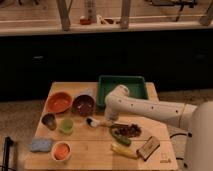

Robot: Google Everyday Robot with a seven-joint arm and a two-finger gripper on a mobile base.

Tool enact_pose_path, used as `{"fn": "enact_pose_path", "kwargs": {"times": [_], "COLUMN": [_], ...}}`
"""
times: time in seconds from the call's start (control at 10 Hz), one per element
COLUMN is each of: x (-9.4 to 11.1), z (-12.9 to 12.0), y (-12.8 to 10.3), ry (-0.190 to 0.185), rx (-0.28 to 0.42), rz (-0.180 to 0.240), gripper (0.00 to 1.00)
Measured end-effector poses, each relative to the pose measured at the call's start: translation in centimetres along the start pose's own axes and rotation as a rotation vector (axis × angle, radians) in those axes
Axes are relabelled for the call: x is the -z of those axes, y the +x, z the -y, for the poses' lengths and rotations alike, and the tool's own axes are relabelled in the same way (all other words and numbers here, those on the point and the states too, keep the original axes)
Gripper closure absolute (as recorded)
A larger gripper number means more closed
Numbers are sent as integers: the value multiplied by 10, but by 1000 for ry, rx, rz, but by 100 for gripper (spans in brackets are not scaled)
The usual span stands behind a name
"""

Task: Place brush in table surface

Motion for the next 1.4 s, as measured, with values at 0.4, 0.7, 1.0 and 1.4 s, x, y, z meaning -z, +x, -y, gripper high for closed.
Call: {"fn": "enact_pose_path", "kwargs": {"times": [0.4,0.7,1.0,1.4], "x": [13,31,57,98], "z": [0,0,-2,-7], "y": [-5,-11,-19,-30], "ry": [-7,2,25,51], "rx": [57,110,157,219], "rz": [-19,-16,0,13], "gripper": [100,100,100,100]}}
